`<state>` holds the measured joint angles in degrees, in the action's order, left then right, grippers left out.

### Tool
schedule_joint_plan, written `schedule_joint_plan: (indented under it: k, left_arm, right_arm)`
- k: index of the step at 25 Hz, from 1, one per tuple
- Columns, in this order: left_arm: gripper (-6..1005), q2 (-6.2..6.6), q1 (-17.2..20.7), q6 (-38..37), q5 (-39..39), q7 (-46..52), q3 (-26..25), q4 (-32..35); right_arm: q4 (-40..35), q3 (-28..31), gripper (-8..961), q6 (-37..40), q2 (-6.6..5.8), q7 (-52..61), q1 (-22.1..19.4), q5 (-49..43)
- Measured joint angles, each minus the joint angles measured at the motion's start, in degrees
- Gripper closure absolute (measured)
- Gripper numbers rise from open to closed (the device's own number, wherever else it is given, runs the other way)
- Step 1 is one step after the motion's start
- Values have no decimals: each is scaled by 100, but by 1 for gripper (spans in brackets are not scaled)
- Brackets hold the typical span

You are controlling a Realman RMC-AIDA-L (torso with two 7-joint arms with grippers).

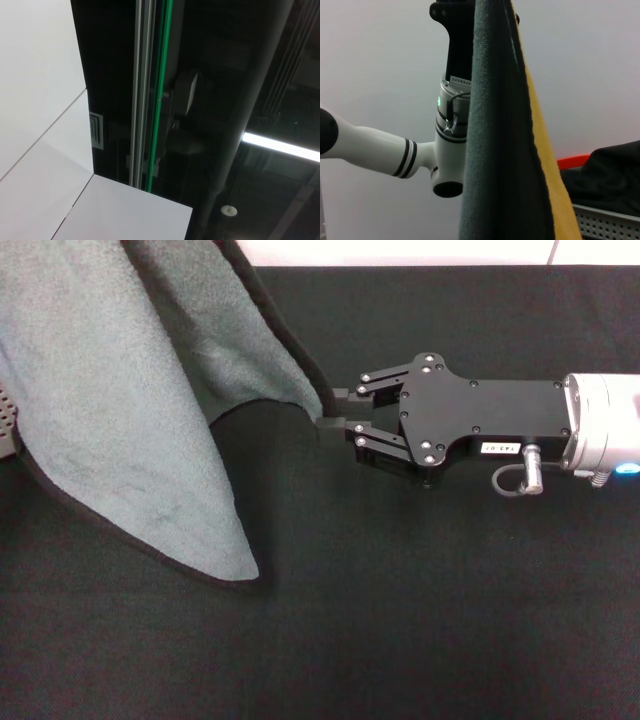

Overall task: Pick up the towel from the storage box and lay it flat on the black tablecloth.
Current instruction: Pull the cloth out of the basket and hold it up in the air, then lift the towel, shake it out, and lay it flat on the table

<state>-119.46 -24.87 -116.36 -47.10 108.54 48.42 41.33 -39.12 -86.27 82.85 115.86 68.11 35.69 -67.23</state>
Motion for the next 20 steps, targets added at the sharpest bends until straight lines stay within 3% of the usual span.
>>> schedule_joint_plan:
  k: [20]
  left_arm:
    - [981,-16,36,-18,73,0,150,-33]
  right_arm:
    - [0,33,876,-289,-7,-30,88,-1]
